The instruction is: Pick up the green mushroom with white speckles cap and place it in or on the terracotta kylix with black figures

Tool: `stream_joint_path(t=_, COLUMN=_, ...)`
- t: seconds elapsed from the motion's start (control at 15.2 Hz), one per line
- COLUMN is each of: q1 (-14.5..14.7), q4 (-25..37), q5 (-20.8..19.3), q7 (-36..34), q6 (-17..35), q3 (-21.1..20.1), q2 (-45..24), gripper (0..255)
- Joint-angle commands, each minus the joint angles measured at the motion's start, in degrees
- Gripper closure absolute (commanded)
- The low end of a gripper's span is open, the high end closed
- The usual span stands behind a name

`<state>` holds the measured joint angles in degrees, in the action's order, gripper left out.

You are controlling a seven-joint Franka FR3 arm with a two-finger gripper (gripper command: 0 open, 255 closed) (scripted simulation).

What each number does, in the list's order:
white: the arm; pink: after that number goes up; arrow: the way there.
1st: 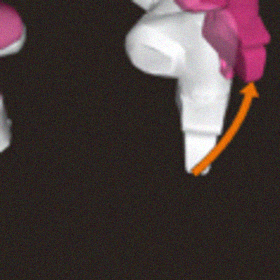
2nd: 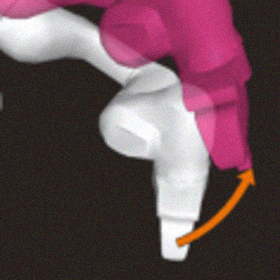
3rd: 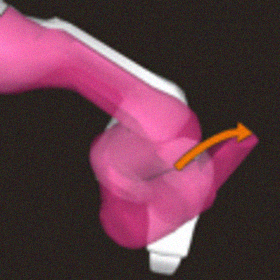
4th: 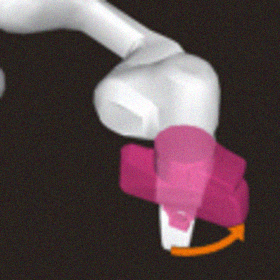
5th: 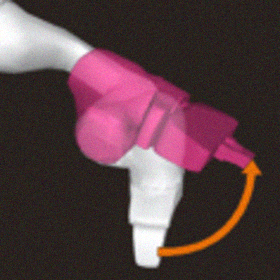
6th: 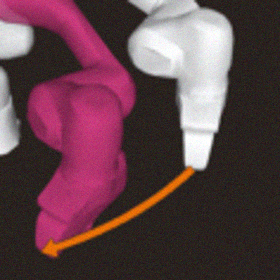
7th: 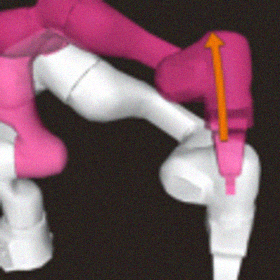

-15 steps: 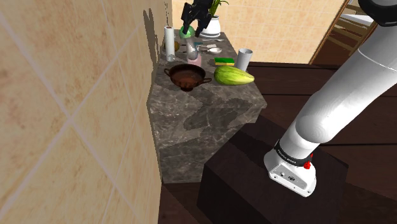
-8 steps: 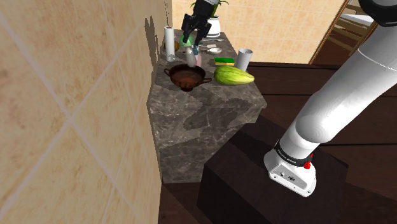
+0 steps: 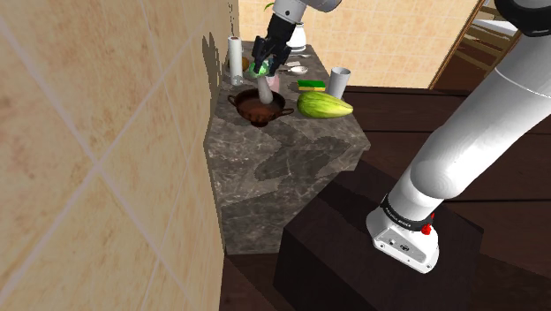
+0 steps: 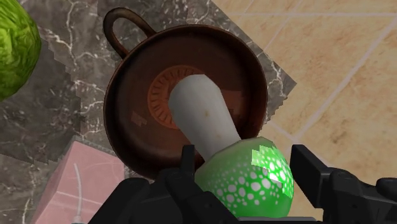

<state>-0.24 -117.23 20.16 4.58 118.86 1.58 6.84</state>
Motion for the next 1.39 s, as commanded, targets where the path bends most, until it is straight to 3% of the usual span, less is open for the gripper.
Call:
stream_joint_path(t=0.0, q1=0.0, q4=-0.38, q5=0.1, q7=0.22, q6=0.51, q3=0.02, q2=-0.1, gripper=255)
stream_joint_path(t=0.33, q1=0.0, q4=-0.38, q5=0.1, q7=0.22, q6=0.51, q3=0.02, q2=-0.1, gripper=255)
stream_joint_path(t=0.4, q1=0.0, q4=-0.38, q5=0.1, q7=0.22, q6=0.51, q3=0.02, q2=-0.1, gripper=0)
stream_joint_path(t=0.73, q1=-0.01, q4=-0.38, q5=0.1, q7=0.22, q6=0.5, q3=0.02, q2=-0.1, gripper=0)
stream_joint_path(t=0.99, q1=-0.93, q4=4.04, q5=-0.97, q7=-0.36, q6=-6.34, q3=1.1, q2=2.1, gripper=0)
stream_joint_path(t=1.32, q1=-0.92, q4=4.04, q5=-0.97, q7=-0.36, q6=-6.34, q3=1.1, q2=2.1, gripper=0)
